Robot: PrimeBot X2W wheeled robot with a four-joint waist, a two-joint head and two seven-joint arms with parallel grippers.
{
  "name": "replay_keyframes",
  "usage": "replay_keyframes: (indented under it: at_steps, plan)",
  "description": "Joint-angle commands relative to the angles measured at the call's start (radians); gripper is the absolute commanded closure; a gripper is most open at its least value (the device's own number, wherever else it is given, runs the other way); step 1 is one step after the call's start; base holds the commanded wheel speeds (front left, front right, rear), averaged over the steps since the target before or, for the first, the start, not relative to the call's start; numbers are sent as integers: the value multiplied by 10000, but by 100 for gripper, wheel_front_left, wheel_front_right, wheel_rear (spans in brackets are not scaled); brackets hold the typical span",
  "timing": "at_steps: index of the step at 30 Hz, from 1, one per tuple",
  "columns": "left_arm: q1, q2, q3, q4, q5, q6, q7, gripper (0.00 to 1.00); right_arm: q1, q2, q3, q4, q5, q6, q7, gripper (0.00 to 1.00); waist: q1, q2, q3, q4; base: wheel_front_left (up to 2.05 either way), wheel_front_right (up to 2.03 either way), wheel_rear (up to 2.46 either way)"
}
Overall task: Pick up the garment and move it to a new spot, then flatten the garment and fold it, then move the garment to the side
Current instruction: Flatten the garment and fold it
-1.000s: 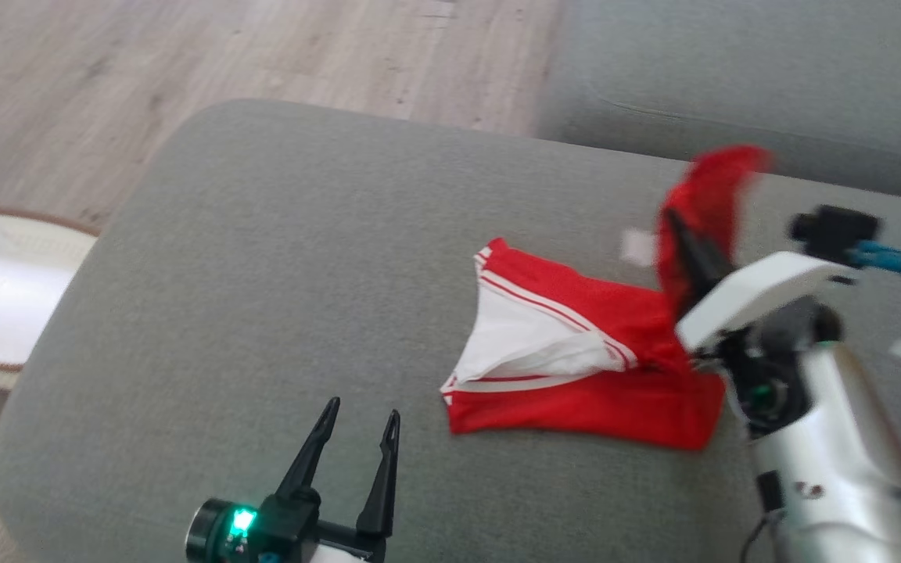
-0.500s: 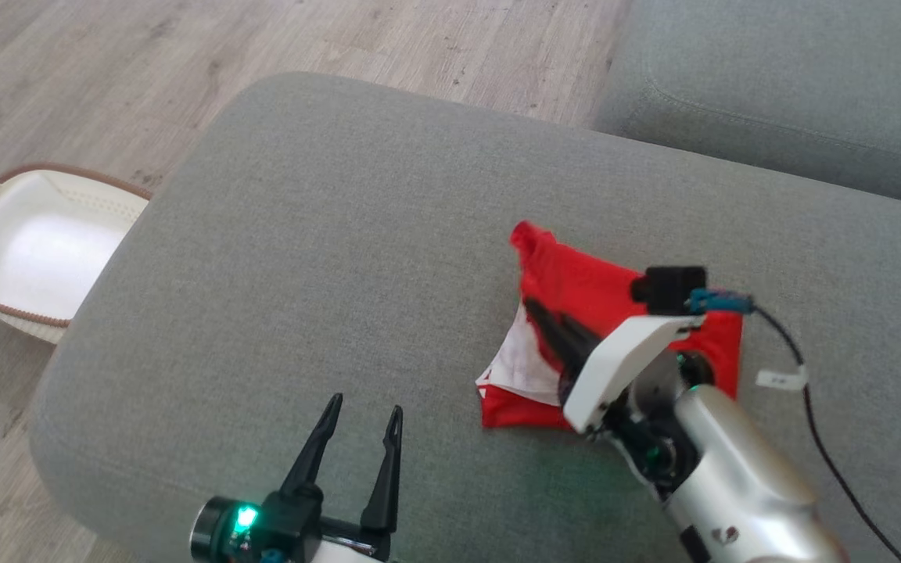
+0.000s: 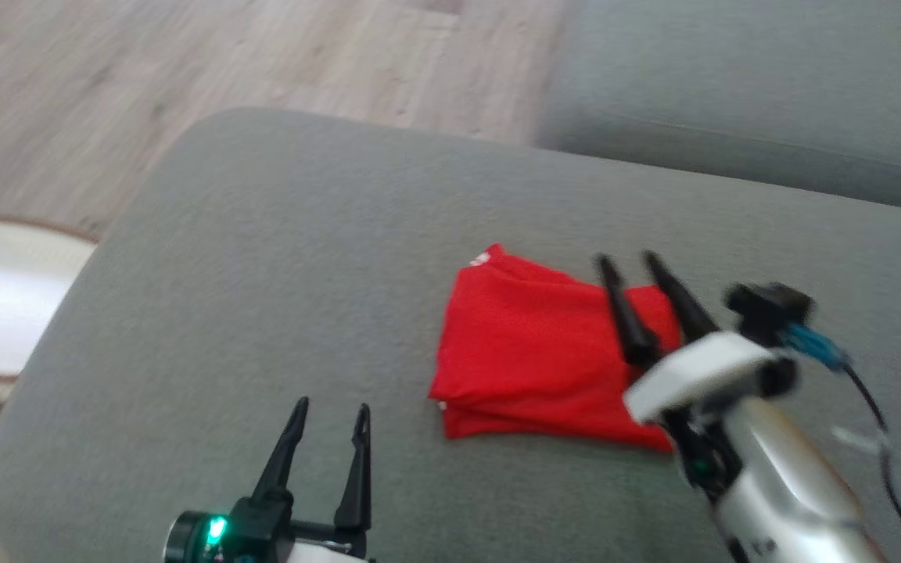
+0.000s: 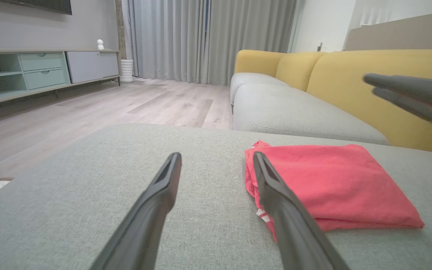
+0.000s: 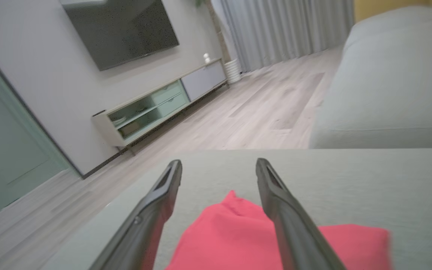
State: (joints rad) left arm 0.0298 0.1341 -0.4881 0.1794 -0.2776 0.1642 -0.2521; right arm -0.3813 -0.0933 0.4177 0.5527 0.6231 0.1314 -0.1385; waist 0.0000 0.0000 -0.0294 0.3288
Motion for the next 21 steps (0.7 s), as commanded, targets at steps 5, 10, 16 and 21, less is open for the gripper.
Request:
replay_keyframes:
  at_steps: [5, 10, 16, 21]
  plan:
    - [-67, -75, 714, -502, 164, 331, -97, 0, 944, -547, -920, -559, -1315, -7, -1036, 0, 0, 0, -416, -1113, 0, 0, 0]
    - [123, -99, 913, -641, 325, 454, -97, 0, 2073, -674, -1871, -1259, -2630, -7, -1221, 0, 0, 0, -619, -1625, 0, 0, 0]
    - [472, -58, 1078, -679, 532, 403, -97, 0, 3807, -184, -2853, -2637, -3623, -7, -1229, 0, 0, 0, -806, -1932, 0, 0, 0]
    - [644, -27, 1072, -657, 874, 334, -97, 0, 5048, 52, -2713, -3041, -3518, -7, -1230, 0, 0, 0, -878, -2003, 0, 0, 0]
